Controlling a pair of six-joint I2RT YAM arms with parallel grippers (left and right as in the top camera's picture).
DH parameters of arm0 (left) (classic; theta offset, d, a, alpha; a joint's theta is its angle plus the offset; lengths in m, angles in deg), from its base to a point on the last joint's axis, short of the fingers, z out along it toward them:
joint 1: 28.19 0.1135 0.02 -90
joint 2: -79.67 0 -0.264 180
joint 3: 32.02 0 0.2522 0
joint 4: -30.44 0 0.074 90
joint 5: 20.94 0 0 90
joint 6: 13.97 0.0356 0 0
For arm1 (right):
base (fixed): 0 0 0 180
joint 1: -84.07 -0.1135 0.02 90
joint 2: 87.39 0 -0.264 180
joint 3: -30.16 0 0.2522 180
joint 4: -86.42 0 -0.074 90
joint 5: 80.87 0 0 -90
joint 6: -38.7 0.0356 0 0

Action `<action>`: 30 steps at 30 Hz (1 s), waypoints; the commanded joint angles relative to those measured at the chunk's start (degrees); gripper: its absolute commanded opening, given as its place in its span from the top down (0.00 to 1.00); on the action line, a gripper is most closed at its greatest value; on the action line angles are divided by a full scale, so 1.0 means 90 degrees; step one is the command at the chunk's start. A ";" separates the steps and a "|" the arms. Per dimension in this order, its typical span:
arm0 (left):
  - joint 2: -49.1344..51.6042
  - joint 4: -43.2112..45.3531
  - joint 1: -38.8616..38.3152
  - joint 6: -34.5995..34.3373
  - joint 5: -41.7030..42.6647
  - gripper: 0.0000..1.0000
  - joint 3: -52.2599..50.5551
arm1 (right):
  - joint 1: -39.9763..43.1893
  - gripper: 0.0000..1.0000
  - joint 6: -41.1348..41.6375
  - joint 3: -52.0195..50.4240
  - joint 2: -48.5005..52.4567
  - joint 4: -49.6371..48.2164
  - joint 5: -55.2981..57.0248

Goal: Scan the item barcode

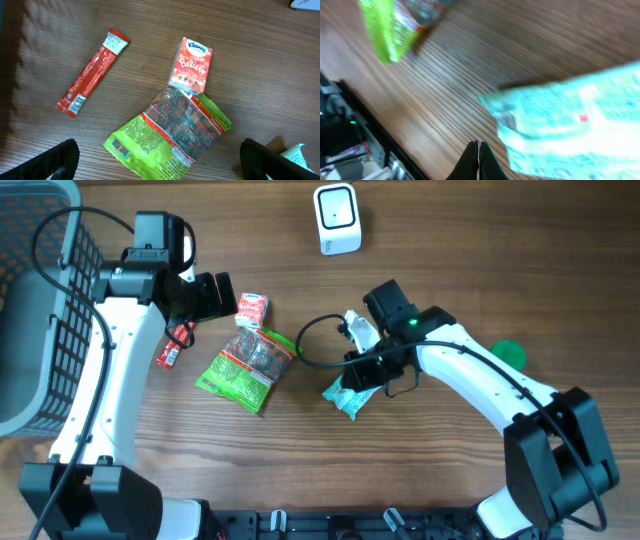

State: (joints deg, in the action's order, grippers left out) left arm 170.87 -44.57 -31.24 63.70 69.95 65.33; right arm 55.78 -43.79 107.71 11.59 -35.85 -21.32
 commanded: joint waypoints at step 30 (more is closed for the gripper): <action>0.0005 0.0015 -0.0005 -0.0015 -0.0036 0.00 0.0000 | 0.0022 0.49 0.0503 0.0376 -0.0296 0.0002 0.0629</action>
State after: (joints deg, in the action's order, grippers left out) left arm 170.87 -44.57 -31.24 63.70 69.95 65.33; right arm 55.99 -39.12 109.00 10.19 -36.09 -16.30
